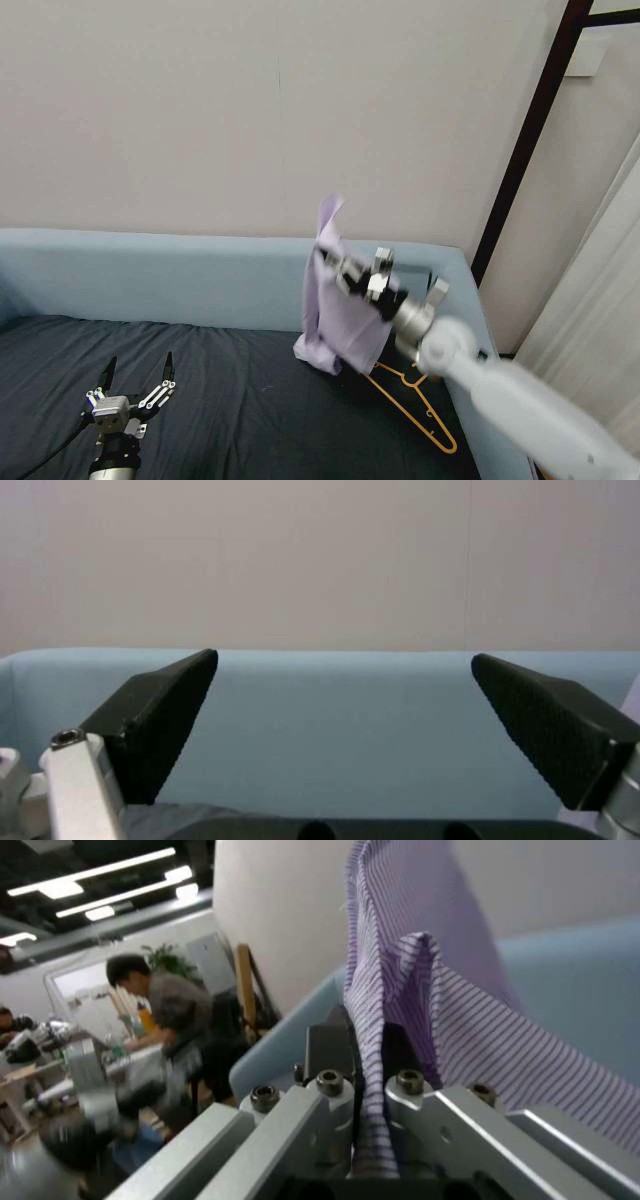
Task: Pick up the clothes from the sofa and hang them on the clothes hanger.
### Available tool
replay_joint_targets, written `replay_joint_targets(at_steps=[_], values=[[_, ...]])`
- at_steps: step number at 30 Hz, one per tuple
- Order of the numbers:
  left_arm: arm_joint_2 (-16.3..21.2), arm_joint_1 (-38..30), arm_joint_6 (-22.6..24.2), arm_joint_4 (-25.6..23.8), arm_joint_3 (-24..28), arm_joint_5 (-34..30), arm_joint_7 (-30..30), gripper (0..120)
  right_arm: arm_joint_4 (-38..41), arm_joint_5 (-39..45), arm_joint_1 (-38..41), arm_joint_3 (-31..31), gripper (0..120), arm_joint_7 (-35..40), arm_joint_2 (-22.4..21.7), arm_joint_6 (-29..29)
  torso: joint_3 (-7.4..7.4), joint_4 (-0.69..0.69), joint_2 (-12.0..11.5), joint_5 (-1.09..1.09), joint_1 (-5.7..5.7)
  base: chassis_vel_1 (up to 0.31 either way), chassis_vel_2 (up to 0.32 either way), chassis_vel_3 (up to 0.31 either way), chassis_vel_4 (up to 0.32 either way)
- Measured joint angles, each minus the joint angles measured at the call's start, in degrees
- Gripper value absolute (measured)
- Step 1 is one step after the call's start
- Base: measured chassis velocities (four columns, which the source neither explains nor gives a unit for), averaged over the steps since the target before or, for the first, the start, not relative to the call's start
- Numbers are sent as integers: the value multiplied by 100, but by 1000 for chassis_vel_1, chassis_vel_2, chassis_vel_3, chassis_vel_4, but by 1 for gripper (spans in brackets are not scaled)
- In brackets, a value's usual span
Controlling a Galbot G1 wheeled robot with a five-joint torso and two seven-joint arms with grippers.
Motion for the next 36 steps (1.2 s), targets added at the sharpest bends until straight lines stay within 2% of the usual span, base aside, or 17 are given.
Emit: replay_joint_targets(at_steps=[5, 10, 14, 17, 18, 21, 22, 23, 24, 25, 26, 27, 28, 30, 33, 36], values=[[-44, 93, -105, 4, 15, 29, 1, 100, -1075, -1095, -1514, 332, 0, -574, 412, 306, 1, -4, -1, 3, 0, 0, 0, 0, 0], [-61, 23, -87, 9, 11, 28, 2, 100, -1492, -1749, -2086, 611, 0, -626, 609, 425, 0, -2, -1, 2, 0, 0, 0, 0, 0], [-82, -31, -66, 26, 26, 53, 3, 100, -1494, -2350, -2342, 722, 3, -114, 639, 415, 1, -1, -1, 1, 0, 0, 0, 0, 0], [-92, -72, -16, 32, 41, 69, 6, 100, -1041, -2825, -2606, 727, 15, 542, 568, 139, 1, -1, 0, 1, 0, 0, 0, 0, 0], [-92, -72, -16, 32, 41, 69, 6, 100, -1041, -2825, -2606, 727, 15, 542, 568, 139, 1, -1, 0, 1, 0, 0, 0, 0, 0], [-90, -143, 36, 32, 45, 72, 5, 100, -229, -3187, -2889, 623, 29, 1701, 411, -819, 1, -1, 0, 2, 0, 0, 0, 0, 0], [-81, -160, 46, 32, 45, 72, 3, 100, 102, -3243, -2974, 575, 34, 2331, 339, -1414, 1, -1, 0, 1, 0, 0, 0, 0, 0], [-81, -160, 46, 32, 45, 72, 3, 100, 102, -3243, -2974, 575, 34, 2331, 339, -1414, 1, -1, 0, 1, 0, 0, 0, 0, 0], [-71, -175, 55, 32, 45, 72, 3, 100, 375, -3206, -3014, 543, 39, 2959, 288, -2045, 1, -2, 0, 2, 0, 0, 0, 0, 0], [-59, -192, 59, 32, 45, 71, 2, 100, 740, -2880, -3011, 507, 43, 3929, 234, -2934, 1, -3, 0, 1, 0, 0, 0, 0, 0], [-56, -200, 59, 34, 46, 71, 2, 100, 988, -2434, -2966, 497, 49, 4610, 210, -3508, 1, -3, -1, 1, 0, 0, 0, 0, 0], [-56, -200, 59, 34, 46, 71, 2, 100, 988, -2434, -2966, 497, 49, 4610, 210, -3508, 1, -3, -1, 1, 0, 0, 0, 0, 0], [-53, -206, 60, 38, 46, 71, 2, 100, 1200, -1917, -2910, 523, 52, 5167, 178, -3962, 1, -1, 0, 2, 0, 0, 0, 0, 0], [-52, -219, 61, 54, 48, 70, -2, 100, 1544, -1107, -2842, 657, 62, 5715, 58, -4469, 1, 0, -1, 1, 0, 0, 0, 0, 0], [-56, -240, 60, 76, 54, 69, -5, 100, 1803, -711, -2826, 773, 70, 5883, -60, -4575, 1, -2, -1, 1, 1, 0, 0, 0, 0], [-74, -265, 60, 99, 71, 73, -6, 100, 2003, -269, -2715, 980, 84, 5962, -113, -4605, 1, -3, -1, 2, 0, 0, 0, 0, 0]])
